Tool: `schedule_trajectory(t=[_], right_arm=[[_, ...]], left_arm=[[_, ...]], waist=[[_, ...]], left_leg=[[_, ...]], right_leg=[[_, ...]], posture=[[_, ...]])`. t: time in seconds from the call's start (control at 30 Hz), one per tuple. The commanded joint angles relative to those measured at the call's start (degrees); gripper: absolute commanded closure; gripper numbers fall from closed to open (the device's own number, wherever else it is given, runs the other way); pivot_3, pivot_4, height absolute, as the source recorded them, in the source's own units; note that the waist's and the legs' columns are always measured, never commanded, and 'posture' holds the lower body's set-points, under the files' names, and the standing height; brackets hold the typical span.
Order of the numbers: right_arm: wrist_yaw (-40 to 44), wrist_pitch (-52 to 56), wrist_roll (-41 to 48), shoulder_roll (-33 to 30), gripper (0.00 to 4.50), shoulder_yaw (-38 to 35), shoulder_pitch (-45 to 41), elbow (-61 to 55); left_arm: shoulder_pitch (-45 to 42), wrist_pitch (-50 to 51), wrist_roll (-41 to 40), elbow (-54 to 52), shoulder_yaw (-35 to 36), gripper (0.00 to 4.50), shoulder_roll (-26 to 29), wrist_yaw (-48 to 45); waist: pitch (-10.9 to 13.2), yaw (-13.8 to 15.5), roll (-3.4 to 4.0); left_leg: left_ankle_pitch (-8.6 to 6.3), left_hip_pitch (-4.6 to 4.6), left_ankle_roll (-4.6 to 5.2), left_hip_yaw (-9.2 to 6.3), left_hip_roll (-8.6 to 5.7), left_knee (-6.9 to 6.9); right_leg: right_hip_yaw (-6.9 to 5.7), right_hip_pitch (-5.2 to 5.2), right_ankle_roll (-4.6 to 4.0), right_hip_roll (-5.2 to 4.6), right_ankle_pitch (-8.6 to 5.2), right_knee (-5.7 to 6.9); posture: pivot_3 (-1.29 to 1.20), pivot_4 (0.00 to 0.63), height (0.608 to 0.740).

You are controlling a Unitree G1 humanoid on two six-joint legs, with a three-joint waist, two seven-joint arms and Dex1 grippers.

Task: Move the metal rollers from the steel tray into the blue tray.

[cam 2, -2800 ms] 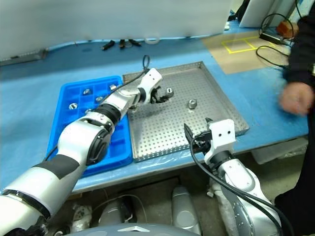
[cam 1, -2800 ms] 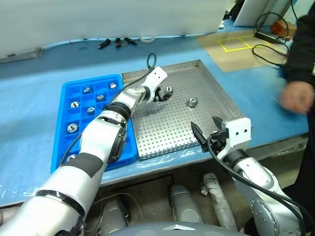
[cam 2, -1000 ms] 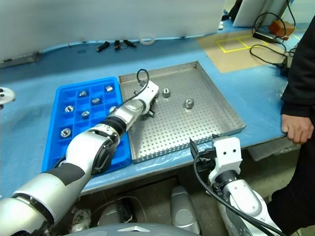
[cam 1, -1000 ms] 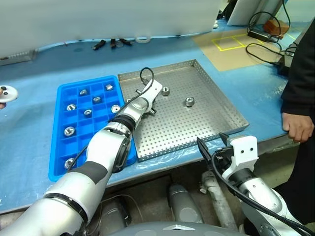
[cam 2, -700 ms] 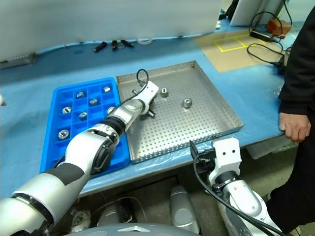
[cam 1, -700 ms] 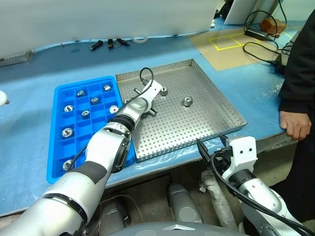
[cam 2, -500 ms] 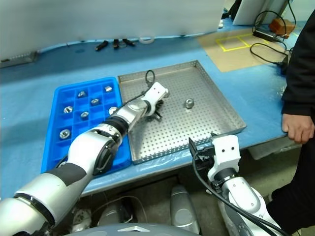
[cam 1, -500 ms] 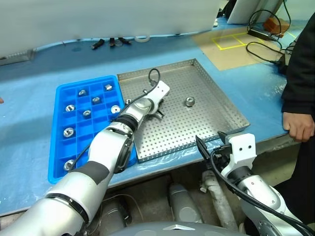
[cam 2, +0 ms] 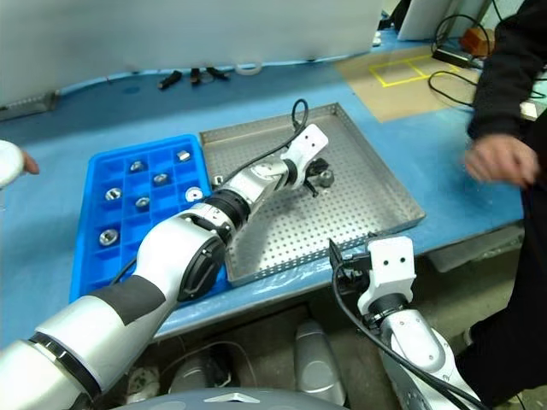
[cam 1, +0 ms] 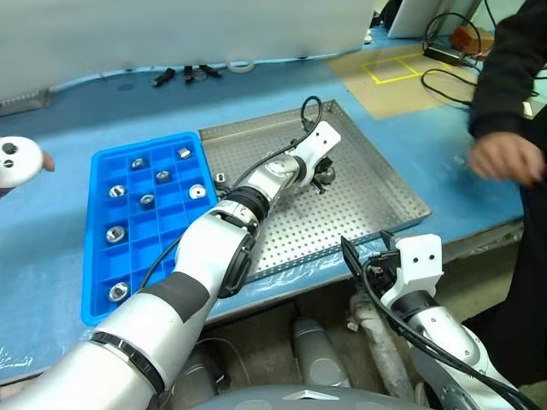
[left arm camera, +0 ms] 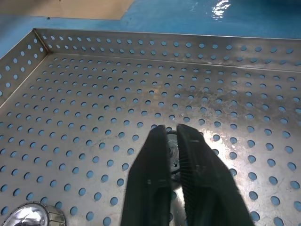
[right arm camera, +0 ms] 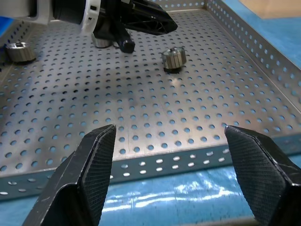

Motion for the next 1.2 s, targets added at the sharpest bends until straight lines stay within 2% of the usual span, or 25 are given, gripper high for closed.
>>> schedule_trajectory(t=[0.03, 0.07, 0.17, 0.23, 0.37, 0.6, 0.7, 1.2], right_arm=[[-1.8, -3.4, -2.1, 0.7, 0.59, 1.6, 1.9, -2.9], [-2.1, -3.9, -2.4, 0.8, 0.59, 1.9, 2.4, -2.9], [-3.0, -5.4, -3.4, 1.0, 0.59, 3.0, 3.8, -2.9], [-3.6, -6.4, -3.9, 1.1, 0.59, 3.7, 4.9, -2.9], [-4.8, -8.3, -4.9, 1.4, 0.59, 5.1, 7.1, -2.9], [-6.3, -10.1, -5.6, 1.5, 0.59, 6.7, 8.9, -2.9], [-6.4, -10.0, -5.3, 1.4, 0.59, 6.6, 8.8, -2.9], [-6.1, -8.4, -4.4, 1.1, 0.59, 5.6, 7.6, -2.9]], left_arm=[[-1.0, -0.5, 2.2, -0.6, -1.9, 2.69, -2.2, 3.7], [-1.0, -0.6, 2.7, -0.5, -2.4, 2.39, -2.4, 4.5], [-1.1, -0.2, 2.5, -0.4, -2.2, 2.39, -3.0, 4.9], [-0.8, 0.3, 2.2, -0.4, -1.7, 2.07, -3.1, 5.0], [0.3, 0.8, 5.0, -0.1, -4.2, 0.89, -3.0, 6.8], [1.6, 1.0, 4.1, -0.2, -2.7, 0.89, -1.8, 9.7], [2.4, 1.3, 4.9, -0.1, -3.1, 0.04, -1.2, 9.2], [5.1, 4.0, 8.9, 0.2, -6.7, 0.02, 0.3, 11.0]], waist=[[0.0, -1.0, 0.0], [0.0, -1.5, 0.0], [0.0, -2.8, 0.0], [0.0, -3.8, 0.0], [0.0, -5.5, 0.0], [0.0, -8.0, 0.0], [0.0, -8.6, 0.0], [0.0, -9.1, -0.01]], left_leg=[[-0.01, 0.0, 0.01, 0.0, -0.03, 0.0], [-0.01, -0.01, 0.01, -0.01, -0.05, 0.01], [-0.02, -0.05, 0.01, -0.04, -0.14, 0.01], [-0.04, -0.08, 0.01, -0.05, -0.2, 0.0], [-0.19, -0.11, 0.02, -0.08, -0.3, 0.05], [-0.44, -0.15, 0.14, -0.13, -0.68, 0.12], [-0.55, -0.2, 0.25, -0.15, -0.77, 0.22], [-0.62, -0.08, 0.26, -0.33, -0.79, 0.39]], right_leg=[[0.0, 0.0, 0.02, -0.03, -0.01, 0.0], [0.0, 0.0, 0.06, -0.05, -0.02, 0.0], [-0.02, 0.0, 0.47, -0.12, -0.04, -0.01], [-0.06, 0.0, 0.67, -0.2, -0.08, -0.01], [-0.06, 0.01, 1.31, -0.32, -0.34, -0.01], [-0.1, 0.08, 1.57, -0.7, -0.32, -0.02], [-0.12, 0.15, 1.64, -0.82, -0.36, -0.07], [-0.27, 0.45, 2.03, -0.86, -0.56, -0.1]], posture=[[-0.88, 0.15, 0.74], [-0.88, 0.15, 0.74], [-0.9, 0.15, 0.74], [-0.92, 0.15, 0.74], [-0.94, 0.15, 0.74], [-0.94, 0.15, 0.74], [-0.94, 0.15, 0.74], [-0.92, 0.15, 0.74]])
